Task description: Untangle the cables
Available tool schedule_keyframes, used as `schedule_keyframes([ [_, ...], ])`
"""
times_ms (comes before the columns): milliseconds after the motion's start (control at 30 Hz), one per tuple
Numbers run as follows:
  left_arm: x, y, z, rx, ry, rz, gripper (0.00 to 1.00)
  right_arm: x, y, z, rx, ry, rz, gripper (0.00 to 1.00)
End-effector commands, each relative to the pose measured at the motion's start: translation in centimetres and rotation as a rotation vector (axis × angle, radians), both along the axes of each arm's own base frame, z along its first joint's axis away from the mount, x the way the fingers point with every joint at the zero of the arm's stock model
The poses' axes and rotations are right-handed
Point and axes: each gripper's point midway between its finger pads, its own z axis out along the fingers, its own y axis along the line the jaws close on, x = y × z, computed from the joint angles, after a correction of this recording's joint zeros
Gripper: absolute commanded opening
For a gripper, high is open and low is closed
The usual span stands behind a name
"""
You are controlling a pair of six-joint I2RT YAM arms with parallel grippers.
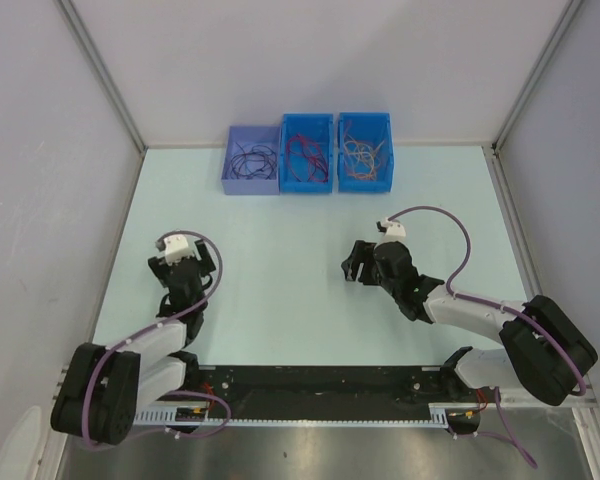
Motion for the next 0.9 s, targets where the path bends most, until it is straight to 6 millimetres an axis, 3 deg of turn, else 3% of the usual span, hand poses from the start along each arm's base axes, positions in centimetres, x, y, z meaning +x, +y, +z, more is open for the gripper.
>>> schedule_keyframes([
  [0, 1.8, -0.3, 5.7, 0.082, -0.243, -0.035, 0.91, 0.6, 0.7, 1.4, 0.026, -0.040, 0.010, 0.75],
  [67, 2.4, -0.9, 6.4, 0.103, -0.288, -0.075, 0.91, 0.6, 0.6, 1.4, 0.024, -0.039, 0.009, 0.75],
  [100, 2.7, -1.1, 4.3, 0.131, -0.226, -0.096, 0.95, 0.6, 0.6, 1.3, 0.023, -0.038, 0.010, 0.75],
  [133, 3.2, -1.3, 6.0, 0.153, -0.288, -0.098, 0.93, 0.7, 0.8, 1.4, 0.024, -0.037, 0.013, 0.74],
  [233, 3.3, -1.7, 5.5, 0.126, -0.260, -0.124, 0.88, 0.8, 0.8, 1.4, 0.021, -0.035, 0.016, 0.75],
  [333, 3.3, -2.8, 4.4, 0.138, -0.251, -0.211, 0.91, 0.8, 0.9, 1.3, 0.018, -0.032, 0.016, 0.75],
  [367, 3.5, -2.7, 5.0, 0.172, -0.278, -0.211, 0.99, 0.8, 0.9, 1.2, 0.016, -0.031, 0.018, 0.75],
  [467, 3.9, -2.6, 4.1, 0.135, -0.224, -0.212, 1.00, 0.7, 1.4, 1.4, 0.027, -0.032, 0.055, 0.76],
  [567, 4.3, -2.6, 5.0, 0.143, -0.256, -0.205, 1.00, 1.2, 1.2, 1.7, 0.070, -0.013, 0.093, 0.78],
  [600, 4.2, -2.6, 4.4, 0.136, -0.229, -0.207, 1.00, 1.9, 0.3, 1.9, 0.076, -0.007, 0.064, 0.80],
  [700, 4.3, -2.6, 4.5, 0.137, -0.236, -0.211, 1.00, 3.1, -2.3, 3.1, 0.074, -0.027, -0.027, 0.96],
  [867, 4.4, -2.6, 4.6, 0.137, -0.238, -0.210, 1.00, 5.9, -11.2, 5.4, -0.013, -0.115, -0.320, 0.99],
])
